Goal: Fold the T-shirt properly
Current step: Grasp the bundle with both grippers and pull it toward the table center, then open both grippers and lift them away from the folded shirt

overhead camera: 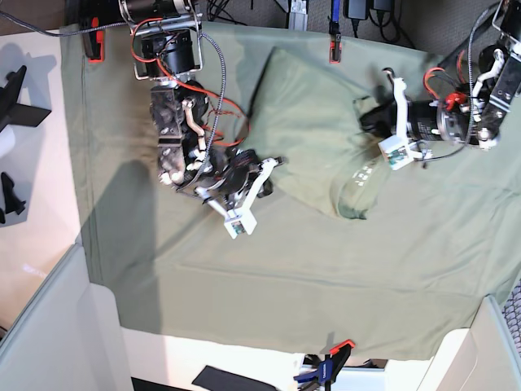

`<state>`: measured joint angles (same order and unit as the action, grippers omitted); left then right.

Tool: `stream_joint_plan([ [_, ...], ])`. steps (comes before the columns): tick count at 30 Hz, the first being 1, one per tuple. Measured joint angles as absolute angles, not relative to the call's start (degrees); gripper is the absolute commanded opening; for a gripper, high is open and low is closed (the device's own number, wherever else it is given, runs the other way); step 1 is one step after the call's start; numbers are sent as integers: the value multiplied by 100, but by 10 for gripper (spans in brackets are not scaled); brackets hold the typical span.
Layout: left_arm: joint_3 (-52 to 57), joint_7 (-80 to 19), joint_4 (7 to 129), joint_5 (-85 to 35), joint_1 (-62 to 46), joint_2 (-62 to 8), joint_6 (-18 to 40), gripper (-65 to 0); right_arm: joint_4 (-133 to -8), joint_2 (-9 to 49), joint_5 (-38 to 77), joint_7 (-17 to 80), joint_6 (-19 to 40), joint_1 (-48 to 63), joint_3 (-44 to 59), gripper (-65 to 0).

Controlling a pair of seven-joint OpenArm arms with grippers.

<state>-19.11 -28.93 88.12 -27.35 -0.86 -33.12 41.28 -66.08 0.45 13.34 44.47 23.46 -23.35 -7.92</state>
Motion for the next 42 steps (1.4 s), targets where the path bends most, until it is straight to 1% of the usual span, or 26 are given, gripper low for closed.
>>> stream_joint_plan([
  [5,-1911,-2899,8624,-2652,340,-3463,4051,-650,-6611,51,1415,4598,2362,-2351,-797,-650],
  [7,-1911,-2759,8444,-2617,493,-3459,4051,-650,-6611,51,1555,4711,2362,-2349,-797,-650],
  [11,-2073,-2196,7905,-2239,849,-3468,4040,-650,-6611,62,1798,4805,2364,-2349,-797,-650],
  [15,-2683,-1640,7321,-1863,1345,-3487,4080,-650,-6831,62,1868,4886,2362,-2202,-801,-650],
  [16,-2867,-1531,7170,-1793,1498,-3481,4032,-650,-6952,64,1865,4888,2362,-2108,-801,-650],
  [18,-3225,-1317,6864,-1503,1774,-3430,3723,-650,-7212,64,1861,4893,2362,-1896,-799,-650],
  [21,-3553,-1096,6514,-1363,2112,-3315,3511,-650,-7557,60,1865,4917,2362,-1616,-801,-650],
  [27,-3605,-1129,6187,-1135,2613,-3098,3450,-650,-7981,-21,1973,4904,2362,-1076,-786,-650],
  [35,-3616,-1135,6187,-1105,2928,-3131,3454,-650,-8532,-395,2010,4950,2359,-392,-790,-650],
  [40,-3632,-1138,6189,-1531,2926,-3535,3782,-650,-8639,-574,1997,4912,2362,-274,-792,-650],
  [42,-3632,-1162,6228,-1787,2923,-3833,3802,-650,-8722,-572,1695,4890,2364,-272,-792,-650],
])
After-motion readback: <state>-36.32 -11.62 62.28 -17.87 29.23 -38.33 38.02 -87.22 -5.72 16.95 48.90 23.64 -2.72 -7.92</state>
